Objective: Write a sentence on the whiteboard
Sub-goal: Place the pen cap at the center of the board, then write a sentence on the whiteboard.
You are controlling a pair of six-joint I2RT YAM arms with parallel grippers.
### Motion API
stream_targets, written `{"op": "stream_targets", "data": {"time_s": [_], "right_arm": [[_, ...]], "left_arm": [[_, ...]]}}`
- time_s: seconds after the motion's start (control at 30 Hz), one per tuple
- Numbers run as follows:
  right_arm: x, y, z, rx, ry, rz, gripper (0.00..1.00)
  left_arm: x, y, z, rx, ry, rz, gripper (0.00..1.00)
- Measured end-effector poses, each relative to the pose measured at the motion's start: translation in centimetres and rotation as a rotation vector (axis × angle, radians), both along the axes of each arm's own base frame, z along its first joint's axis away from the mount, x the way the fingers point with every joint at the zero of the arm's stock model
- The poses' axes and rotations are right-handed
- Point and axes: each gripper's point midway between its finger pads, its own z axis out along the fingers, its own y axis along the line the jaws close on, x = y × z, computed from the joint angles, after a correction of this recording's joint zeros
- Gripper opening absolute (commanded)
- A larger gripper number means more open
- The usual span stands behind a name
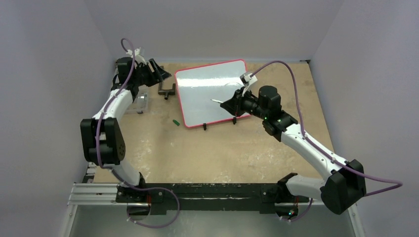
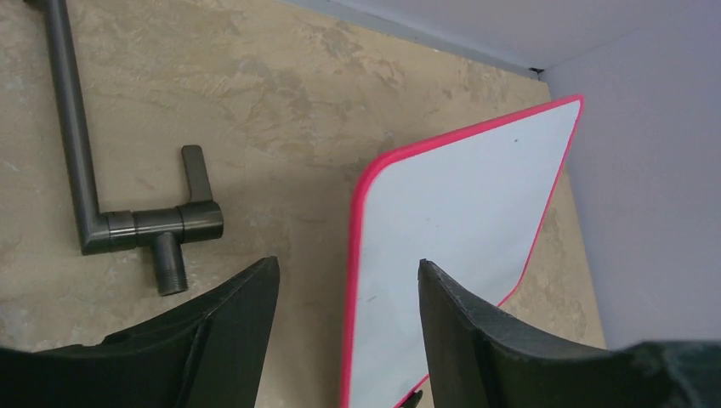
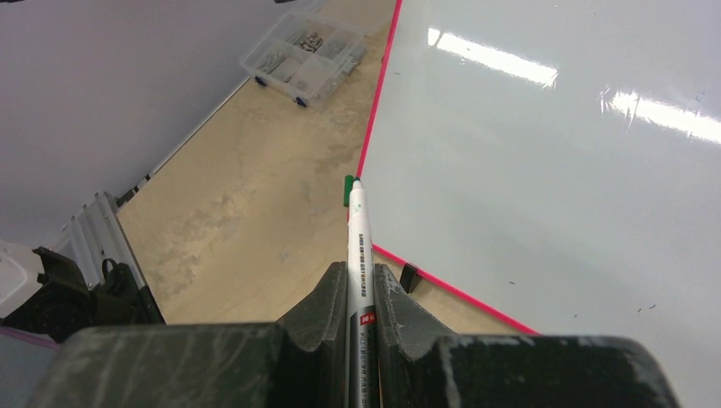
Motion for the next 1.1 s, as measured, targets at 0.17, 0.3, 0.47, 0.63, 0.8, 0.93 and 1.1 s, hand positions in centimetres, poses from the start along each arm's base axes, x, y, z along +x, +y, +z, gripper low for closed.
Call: {"op": "stream_targets", "data": {"time_s": [0.17,0.3,0.47,0.63,0.8,0.93,1.1], "right_arm": [[-0.2,0.2,0.2,0.005,0.0,0.017,0.0],[0.3,0.5,0.4,0.007,-0.003,0.02,0.0],[1.2,1.1,-0.1,0.0,0.011,0.024,0.0],[2.3,1.9,-0.3,-0.004,0.026,0.03,0.0],[3.9,3.1,0.7,0.016,0.015,0.039,0.0],[5.3,4.2,1.6,0.032,-0.004,0.041,0.0],[6.8,6.0,1.3,0.031,-0.002,0.045,0.0]], "left_arm": [[1.4,1.3,-4.4,-0.096,0.068,-0.086,0.56],[0.9,-0.3,-4.8,-0.133,0.066,-0.176,0.53],[1.2,-1.6,-3.6,-0.174,-0.014,-0.265,0.51],[1.6,-1.8,-5.0,-0.193,-0.001,-0.288,0.47],[1.8,-2.0,-6.2,-0.218,0.028,-0.304,0.38],[2.2,-2.3,-6.4,-0.238,0.018,-0.325,0.34],[2.4,-2.6,-6.3,-0.255,0.016,-0.353,0.31]]}}
